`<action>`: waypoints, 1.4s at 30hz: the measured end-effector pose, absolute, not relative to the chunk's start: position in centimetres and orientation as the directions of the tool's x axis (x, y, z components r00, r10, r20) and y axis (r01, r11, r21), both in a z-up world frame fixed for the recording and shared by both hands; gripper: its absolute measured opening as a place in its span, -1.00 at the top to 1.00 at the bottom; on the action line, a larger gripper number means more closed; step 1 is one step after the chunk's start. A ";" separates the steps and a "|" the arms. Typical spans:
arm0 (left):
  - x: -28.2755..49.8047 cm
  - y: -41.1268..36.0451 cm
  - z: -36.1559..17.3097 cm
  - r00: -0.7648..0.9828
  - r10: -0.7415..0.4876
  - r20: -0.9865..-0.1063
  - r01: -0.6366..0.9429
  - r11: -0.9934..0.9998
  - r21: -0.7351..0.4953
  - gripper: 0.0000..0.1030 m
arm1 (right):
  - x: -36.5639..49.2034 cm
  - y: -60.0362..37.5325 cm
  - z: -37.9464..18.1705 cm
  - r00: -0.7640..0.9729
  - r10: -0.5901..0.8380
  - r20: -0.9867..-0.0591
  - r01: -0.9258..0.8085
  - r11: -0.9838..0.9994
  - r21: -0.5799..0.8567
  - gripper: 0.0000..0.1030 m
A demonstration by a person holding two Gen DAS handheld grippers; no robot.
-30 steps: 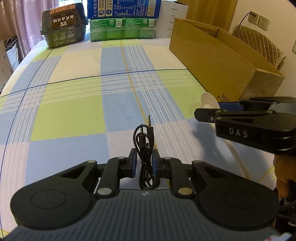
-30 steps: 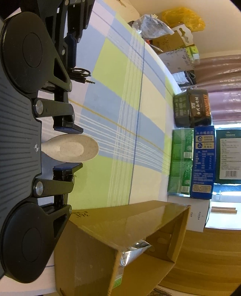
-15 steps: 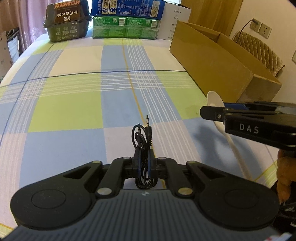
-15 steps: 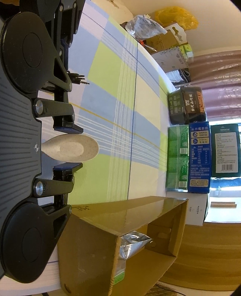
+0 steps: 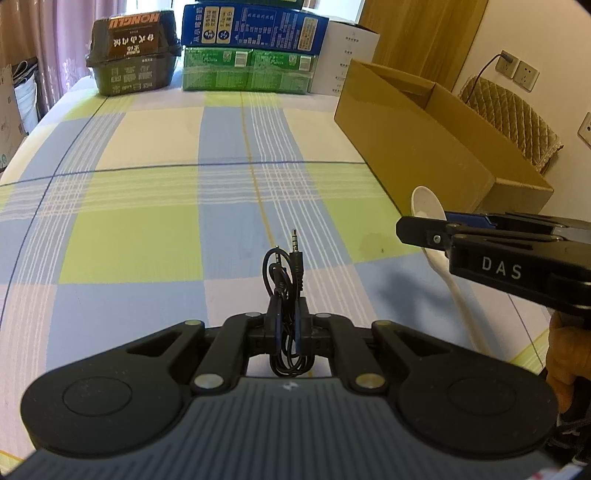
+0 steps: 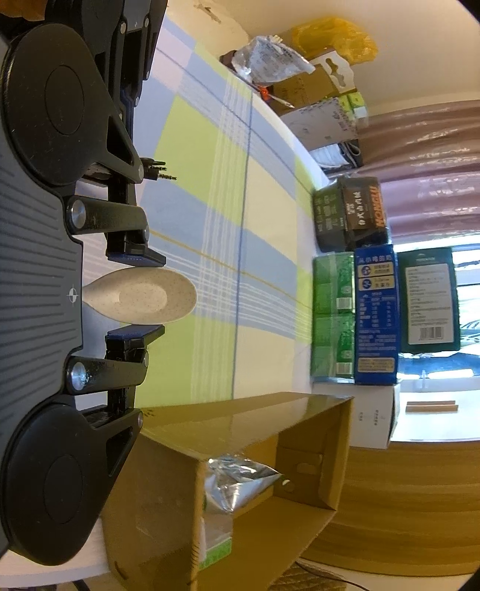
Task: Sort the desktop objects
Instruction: 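Carry the cable with the left tool while the right tool carries the spoon to the box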
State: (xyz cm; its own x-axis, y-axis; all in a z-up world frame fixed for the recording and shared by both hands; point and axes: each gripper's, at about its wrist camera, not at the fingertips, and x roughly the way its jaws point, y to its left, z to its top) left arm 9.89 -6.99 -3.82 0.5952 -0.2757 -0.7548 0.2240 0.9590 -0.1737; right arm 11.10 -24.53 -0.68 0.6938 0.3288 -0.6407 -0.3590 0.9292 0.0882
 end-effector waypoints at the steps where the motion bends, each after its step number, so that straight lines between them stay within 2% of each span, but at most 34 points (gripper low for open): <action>1: 9.9 -7.1 -3.6 0.597 -0.275 -0.753 0.225 0.959 -0.172 0.93 | 11.0 -24.6 -0.4 0.697 0.329 -0.637 -0.357 0.930 0.088 0.43; 42: 8.2 -12.1 1.8 0.635 -0.307 -0.709 0.315 0.941 -0.126 0.93 | 8.6 -31.2 5.2 0.785 0.286 -0.549 -0.269 0.956 0.114 0.43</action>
